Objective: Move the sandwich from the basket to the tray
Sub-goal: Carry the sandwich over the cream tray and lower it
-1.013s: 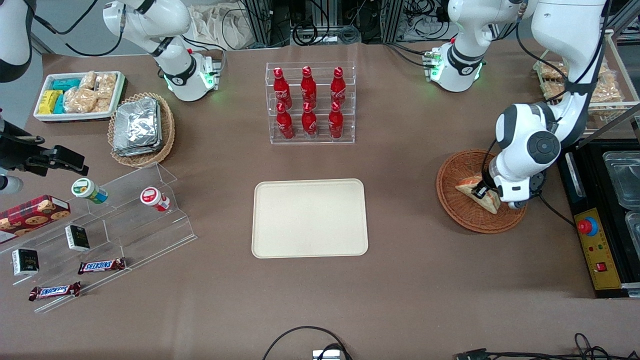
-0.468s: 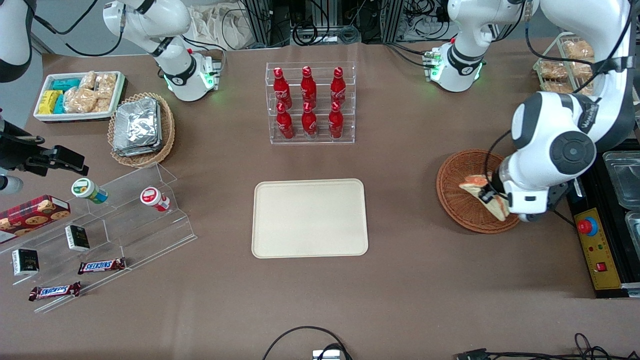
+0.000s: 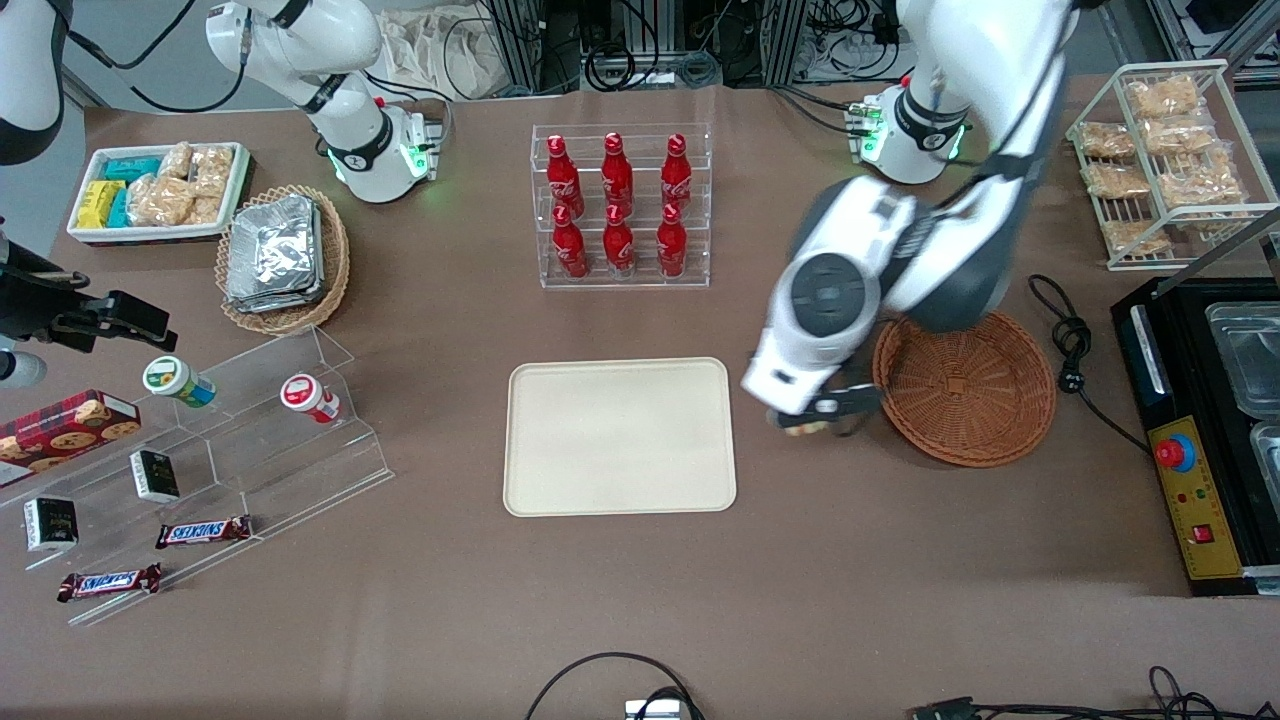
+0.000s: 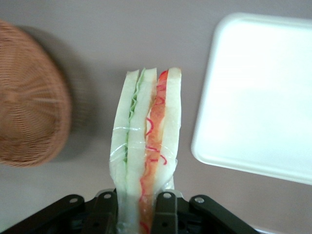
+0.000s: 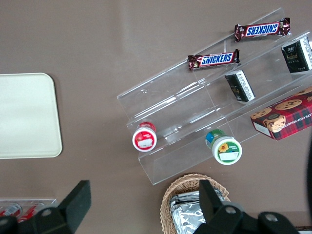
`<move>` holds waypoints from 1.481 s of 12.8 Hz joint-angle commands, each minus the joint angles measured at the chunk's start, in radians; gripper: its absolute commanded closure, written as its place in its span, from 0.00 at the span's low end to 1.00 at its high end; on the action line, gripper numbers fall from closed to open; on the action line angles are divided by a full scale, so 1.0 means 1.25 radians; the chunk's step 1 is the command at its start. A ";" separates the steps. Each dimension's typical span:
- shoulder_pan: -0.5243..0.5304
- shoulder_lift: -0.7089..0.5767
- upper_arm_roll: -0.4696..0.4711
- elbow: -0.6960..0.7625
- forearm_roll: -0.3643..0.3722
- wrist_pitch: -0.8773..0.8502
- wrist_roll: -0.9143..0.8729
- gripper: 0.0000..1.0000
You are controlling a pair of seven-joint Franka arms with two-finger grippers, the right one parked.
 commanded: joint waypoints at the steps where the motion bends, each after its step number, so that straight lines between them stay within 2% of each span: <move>1: -0.062 0.152 -0.003 0.129 0.029 0.018 0.033 0.97; 3: -0.068 0.185 -0.006 0.129 0.022 0.118 0.024 0.98; 5: -0.070 0.206 -0.007 0.129 0.021 0.139 0.020 0.96; 9: -0.069 0.257 -0.007 0.141 0.021 0.218 0.016 0.82; 10: -0.069 0.260 -0.007 0.137 0.021 0.220 0.016 0.65; 11: -0.069 0.263 -0.007 0.135 0.021 0.220 0.014 0.30; 12: -0.069 0.263 -0.006 0.135 0.027 0.219 0.014 0.01; 16: -0.063 0.246 -0.006 0.135 0.027 0.187 0.016 0.00; 19: -0.058 0.178 -0.001 0.134 0.034 0.089 0.016 0.00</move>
